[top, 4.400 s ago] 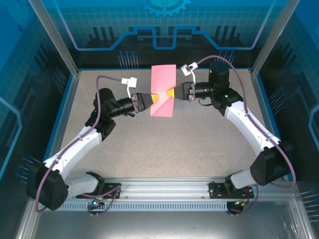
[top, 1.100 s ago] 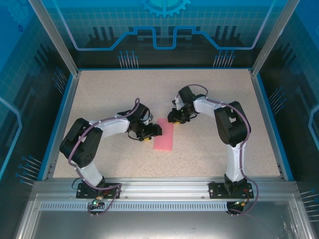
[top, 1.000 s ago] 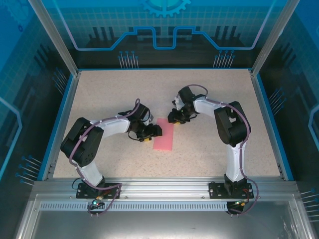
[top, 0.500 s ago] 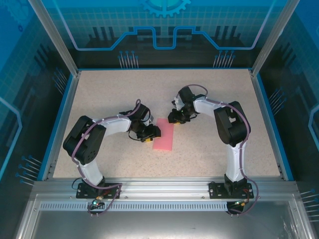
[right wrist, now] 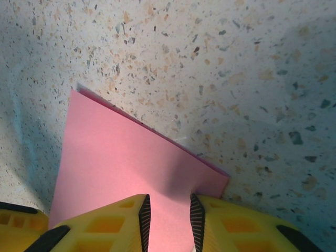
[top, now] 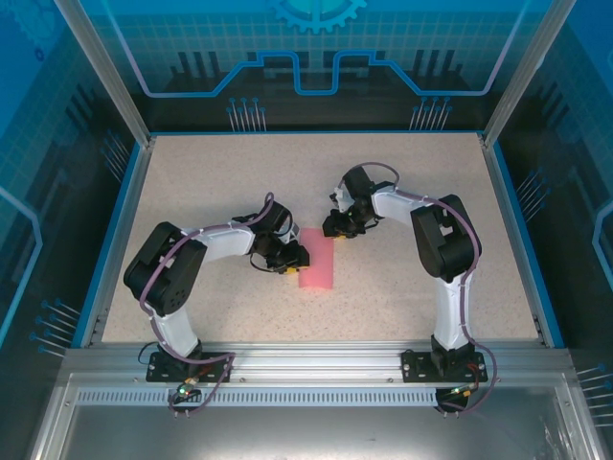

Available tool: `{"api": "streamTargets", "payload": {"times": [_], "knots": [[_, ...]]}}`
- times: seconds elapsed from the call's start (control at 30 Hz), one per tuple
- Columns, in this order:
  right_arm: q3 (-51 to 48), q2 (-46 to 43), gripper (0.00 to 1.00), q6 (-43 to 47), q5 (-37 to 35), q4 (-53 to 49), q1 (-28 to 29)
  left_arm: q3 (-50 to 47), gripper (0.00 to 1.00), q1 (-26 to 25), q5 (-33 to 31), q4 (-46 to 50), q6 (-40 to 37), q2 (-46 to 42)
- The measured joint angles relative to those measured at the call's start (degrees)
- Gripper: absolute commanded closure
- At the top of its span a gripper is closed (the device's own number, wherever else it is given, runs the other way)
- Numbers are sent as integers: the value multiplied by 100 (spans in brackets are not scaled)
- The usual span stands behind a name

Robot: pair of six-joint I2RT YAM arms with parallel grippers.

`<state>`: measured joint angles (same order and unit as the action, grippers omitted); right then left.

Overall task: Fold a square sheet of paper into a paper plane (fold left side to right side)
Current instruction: Third fold the triangle at the center of the table.

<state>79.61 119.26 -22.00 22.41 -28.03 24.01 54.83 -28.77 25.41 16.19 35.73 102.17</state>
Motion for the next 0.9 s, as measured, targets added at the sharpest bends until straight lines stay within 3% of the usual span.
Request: {"api": "streamTargets", "payload": {"times": [0.53, 0.9], "knots": [[26, 4, 66, 81, 28, 0, 0, -90, 67, 0, -4, 59, 0, -223], [33, 13, 64, 107, 33, 2, -2, -101, 84, 0, -4, 63, 22, -332]]}}
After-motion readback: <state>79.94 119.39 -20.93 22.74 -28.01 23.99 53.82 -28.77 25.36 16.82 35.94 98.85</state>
